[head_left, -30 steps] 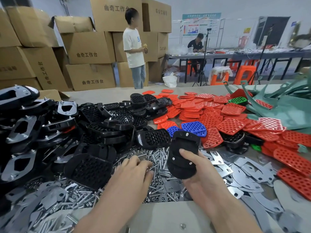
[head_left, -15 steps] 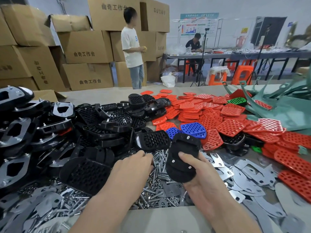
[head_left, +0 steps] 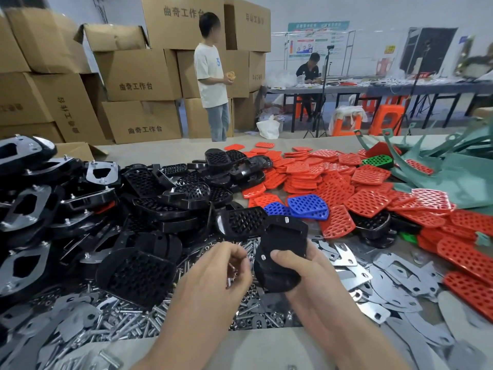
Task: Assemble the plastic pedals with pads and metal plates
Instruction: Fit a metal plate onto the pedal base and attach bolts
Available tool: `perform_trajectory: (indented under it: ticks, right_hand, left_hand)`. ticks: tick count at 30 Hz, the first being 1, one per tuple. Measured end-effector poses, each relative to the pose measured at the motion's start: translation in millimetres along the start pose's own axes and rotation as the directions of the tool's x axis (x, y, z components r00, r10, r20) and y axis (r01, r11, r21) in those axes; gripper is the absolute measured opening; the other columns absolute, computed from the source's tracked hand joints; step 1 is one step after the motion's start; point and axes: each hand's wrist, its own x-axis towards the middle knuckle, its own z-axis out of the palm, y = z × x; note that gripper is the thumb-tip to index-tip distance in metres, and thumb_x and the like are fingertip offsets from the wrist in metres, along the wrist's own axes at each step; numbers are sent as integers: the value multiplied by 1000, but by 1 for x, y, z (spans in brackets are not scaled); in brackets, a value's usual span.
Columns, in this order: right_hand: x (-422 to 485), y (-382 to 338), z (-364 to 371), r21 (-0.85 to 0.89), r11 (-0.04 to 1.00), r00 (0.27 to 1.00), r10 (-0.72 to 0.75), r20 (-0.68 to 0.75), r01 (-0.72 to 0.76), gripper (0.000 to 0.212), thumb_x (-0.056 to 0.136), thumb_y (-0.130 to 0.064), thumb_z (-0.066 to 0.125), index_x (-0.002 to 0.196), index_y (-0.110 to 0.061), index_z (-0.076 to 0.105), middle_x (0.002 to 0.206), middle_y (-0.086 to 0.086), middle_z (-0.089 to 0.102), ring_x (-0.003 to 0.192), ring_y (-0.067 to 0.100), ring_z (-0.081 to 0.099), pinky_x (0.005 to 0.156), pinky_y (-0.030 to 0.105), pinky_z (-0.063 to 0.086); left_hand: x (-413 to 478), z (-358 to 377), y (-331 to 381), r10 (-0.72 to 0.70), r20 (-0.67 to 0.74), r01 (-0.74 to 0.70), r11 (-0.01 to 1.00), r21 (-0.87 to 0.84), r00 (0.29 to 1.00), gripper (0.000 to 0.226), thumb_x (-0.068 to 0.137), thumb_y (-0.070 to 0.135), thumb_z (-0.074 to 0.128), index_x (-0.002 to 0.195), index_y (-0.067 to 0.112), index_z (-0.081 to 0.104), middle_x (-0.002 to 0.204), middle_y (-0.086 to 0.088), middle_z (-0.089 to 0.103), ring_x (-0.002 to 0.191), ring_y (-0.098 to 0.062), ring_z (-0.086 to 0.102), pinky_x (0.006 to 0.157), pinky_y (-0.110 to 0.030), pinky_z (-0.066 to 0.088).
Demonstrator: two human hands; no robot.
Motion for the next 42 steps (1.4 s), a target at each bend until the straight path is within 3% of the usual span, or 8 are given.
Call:
perform_trajectory:
  ticks: [6,11,14,22,28,34,38,42]
  right_hand:
    - [3,-8,-2,136,990,994,-23,-108,37,38,90,9,55,125,-2,65,105,19,74,83,28,72,61,35,62]
    - [6,-24,-10,347,928,990,-117,-80,138,37,94,10,40,103,-14,67,79,6,69,60,14,69,49,25,57]
    - [6,-35,-20,344,909,971,-210,-110,236,35,86,-1,52,113,-15,67,95,5,71,82,18,70,69,28,60]
    - [4,-49,-40,383,858,936,-346,-60,342,21,72,-11,64,84,-21,49,83,0,24,69,17,23,61,25,40]
    - [6,-46,-45,370,870,945,-307,-114,327,17,83,-9,52,81,-21,40,78,-1,29,64,16,34,60,24,41]
    - [7,-48,-42,387,866,947,-306,-93,318,21,82,-6,52,80,-23,39,77,-2,25,63,16,28,55,23,39]
    - [5,-48,-40,392,868,951,-301,-69,304,27,87,-4,47,75,-22,30,72,-3,22,59,14,23,50,22,38]
    - [2,-45,-38,402,875,963,-252,-94,268,28,94,-4,42,72,-18,51,71,-1,41,59,14,44,59,23,47]
  left_hand:
    - [-3,-8,-12,-56,156,13,964,267,986,4,100,48,43,100,45,45,95,29,50,97,5,46,81,-16,38]
    - [15,-10,-2,-45,180,2,973,229,983,25,97,46,36,113,42,54,104,27,56,102,3,48,88,-19,42]
    - [36,3,8,-40,248,-19,973,231,968,22,102,42,40,115,38,56,109,22,59,106,-1,52,92,-27,46]
    - [79,43,46,-149,598,-122,913,389,787,47,104,48,40,139,18,47,129,-7,43,128,-27,41,102,-47,42]
    - [84,46,44,-184,636,-75,931,358,749,44,103,44,44,139,17,45,127,-5,35,130,-24,34,107,-44,39]
    - [86,31,32,-88,748,-230,922,311,658,61,95,58,54,148,35,35,145,6,29,133,-16,29,110,-43,38]
    - [84,32,33,11,694,-375,848,375,720,57,92,66,51,138,33,43,136,6,41,125,-17,40,89,-37,38]
    - [76,29,31,192,599,-521,730,443,778,40,97,61,40,121,31,50,116,1,54,110,-22,54,84,-36,41]
